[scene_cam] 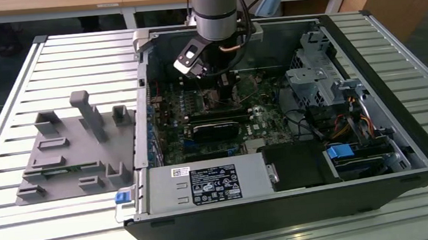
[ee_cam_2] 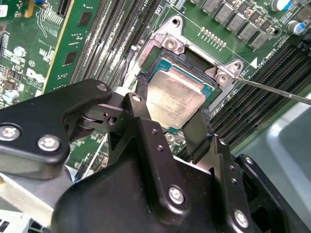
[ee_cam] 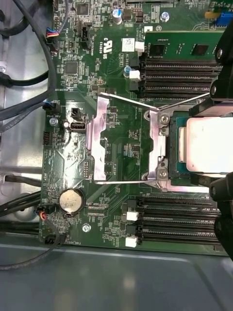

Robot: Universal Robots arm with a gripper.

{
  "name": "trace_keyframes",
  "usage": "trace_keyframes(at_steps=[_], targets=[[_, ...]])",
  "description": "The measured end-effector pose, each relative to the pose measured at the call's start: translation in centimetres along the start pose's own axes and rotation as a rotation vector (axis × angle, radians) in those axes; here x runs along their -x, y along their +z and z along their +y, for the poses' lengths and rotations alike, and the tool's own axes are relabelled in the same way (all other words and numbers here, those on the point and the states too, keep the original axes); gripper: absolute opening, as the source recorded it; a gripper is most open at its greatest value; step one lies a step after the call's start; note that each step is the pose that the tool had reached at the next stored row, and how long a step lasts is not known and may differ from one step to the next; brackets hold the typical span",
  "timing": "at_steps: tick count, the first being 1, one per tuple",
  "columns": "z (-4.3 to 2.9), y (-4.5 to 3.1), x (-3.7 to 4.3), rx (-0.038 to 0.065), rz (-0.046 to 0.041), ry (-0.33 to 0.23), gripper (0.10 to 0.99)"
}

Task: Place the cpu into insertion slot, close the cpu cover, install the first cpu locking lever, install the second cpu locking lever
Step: 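Place the cpu into insertion slot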

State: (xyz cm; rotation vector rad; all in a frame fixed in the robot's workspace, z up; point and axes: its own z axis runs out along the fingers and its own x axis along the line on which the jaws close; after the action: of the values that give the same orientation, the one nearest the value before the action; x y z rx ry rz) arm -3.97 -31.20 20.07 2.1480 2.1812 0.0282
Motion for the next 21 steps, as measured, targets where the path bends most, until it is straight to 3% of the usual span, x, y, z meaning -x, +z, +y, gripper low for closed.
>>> trace_keyframes(at_steps=[21], targets=[[0.02, 0.70, -0.03, 0.000, 0.0005, 0.002, 0.541]])
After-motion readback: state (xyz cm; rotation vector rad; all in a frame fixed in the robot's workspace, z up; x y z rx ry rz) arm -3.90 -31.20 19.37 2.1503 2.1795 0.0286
